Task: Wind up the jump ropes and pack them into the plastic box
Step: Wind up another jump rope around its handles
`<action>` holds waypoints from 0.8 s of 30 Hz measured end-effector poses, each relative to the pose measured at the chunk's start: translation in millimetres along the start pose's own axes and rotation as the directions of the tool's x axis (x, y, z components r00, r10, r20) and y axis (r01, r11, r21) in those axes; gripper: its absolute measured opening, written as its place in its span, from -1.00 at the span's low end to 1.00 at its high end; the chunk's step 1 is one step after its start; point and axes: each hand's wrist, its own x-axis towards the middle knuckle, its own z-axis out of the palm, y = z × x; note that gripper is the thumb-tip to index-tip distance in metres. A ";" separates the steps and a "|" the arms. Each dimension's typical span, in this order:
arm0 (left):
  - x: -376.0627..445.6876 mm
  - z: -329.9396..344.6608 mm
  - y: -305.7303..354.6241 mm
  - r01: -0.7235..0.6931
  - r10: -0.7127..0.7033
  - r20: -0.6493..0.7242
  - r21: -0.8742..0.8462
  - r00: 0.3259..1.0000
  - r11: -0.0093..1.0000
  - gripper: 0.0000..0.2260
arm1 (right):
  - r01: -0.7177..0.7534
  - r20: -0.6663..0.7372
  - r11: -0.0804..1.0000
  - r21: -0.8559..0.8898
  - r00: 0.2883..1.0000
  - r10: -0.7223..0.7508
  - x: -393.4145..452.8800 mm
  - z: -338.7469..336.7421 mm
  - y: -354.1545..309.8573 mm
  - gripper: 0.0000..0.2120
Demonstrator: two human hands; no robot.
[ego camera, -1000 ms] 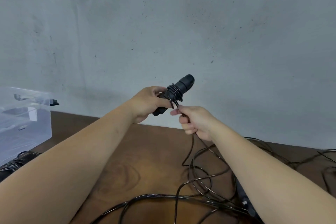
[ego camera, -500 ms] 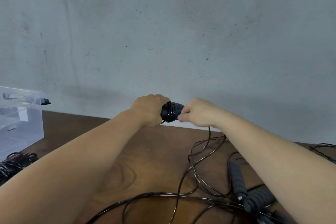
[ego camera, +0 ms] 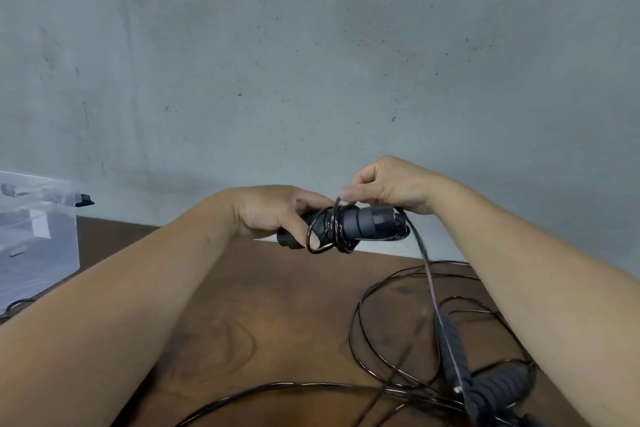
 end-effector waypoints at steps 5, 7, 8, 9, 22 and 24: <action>1.7 -8.0 -5.8 -0.212 0.156 -0.182 -0.343 0.971 0.915 -0.52 | 0.028 -0.156 0.955 0.294 0.988 0.019 11.5 11.7 18.7 -0.70; 6.9 -9.5 -3.5 -0.238 0.140 -0.273 -0.368 0.952 0.899 -0.54 | 0.034 -0.195 0.918 0.396 0.980 0.048 17.3 21.9 19.2 -0.68; 9.8 -9.1 -3.2 -0.244 0.127 -0.310 -0.377 0.942 0.894 -0.60 | 0.035 -0.215 0.897 0.440 0.974 0.068 18.3 28.1 17.8 -0.68; 12.1 -8.8 -3.1 -0.248 0.114 -0.341 -0.380 0.933 0.891 -0.67 | 0.034 -0.235 0.882 0.470 0.968 0.088 18.3 32.6 17.0 -0.68; 29.7 3.0 -12.0 0.119 0.083 -0.738 0.216 0.669 0.969 -0.55 | -0.177 -0.081 0.965 -0.195 0.983 0.164 3.7 70.6 16.3 -0.75; 28.8 4.6 -16.6 0.224 0.122 -0.677 0.400 0.725 0.889 -0.59 | -0.142 -0.059 0.890 -0.433 0.990 0.129 -1.2 64.4 13.5 -0.67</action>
